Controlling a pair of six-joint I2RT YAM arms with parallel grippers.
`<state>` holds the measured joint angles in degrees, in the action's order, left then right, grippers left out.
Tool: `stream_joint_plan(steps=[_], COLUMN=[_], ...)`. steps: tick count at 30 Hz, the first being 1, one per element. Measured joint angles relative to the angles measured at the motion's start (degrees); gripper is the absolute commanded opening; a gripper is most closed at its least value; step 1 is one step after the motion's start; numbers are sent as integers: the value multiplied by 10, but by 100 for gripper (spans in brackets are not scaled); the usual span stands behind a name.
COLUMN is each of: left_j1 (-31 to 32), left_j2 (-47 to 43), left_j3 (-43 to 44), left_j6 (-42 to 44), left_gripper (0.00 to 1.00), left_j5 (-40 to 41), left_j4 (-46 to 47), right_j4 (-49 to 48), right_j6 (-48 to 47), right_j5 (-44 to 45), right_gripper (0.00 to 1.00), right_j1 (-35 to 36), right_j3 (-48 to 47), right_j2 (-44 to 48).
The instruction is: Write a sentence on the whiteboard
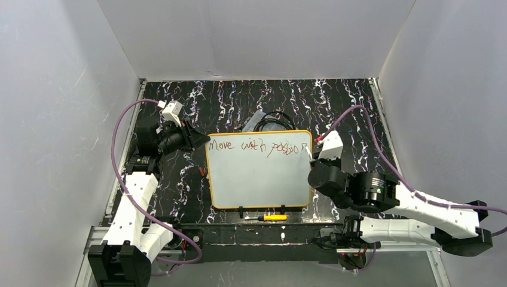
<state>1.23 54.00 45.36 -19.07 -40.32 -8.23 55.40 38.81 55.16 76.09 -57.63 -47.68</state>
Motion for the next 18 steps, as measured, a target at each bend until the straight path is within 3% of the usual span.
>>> stream_joint_plan(steps=[8, 18], left_j1=[0, 0], left_j2=[-3, -3], left_j3=[0, 0], left_j6=[2, 2], left_gripper=[19, 19], left_j5=[0, 0], left_j4=[-2, -2], right_j4=[-90, -267], right_j6=[-99, -197], right_j5=[-41, -139], right_gripper=[1, 1], right_j1=[0, 2], right_j3=[-45, -60], right_j2=[-11, -135])
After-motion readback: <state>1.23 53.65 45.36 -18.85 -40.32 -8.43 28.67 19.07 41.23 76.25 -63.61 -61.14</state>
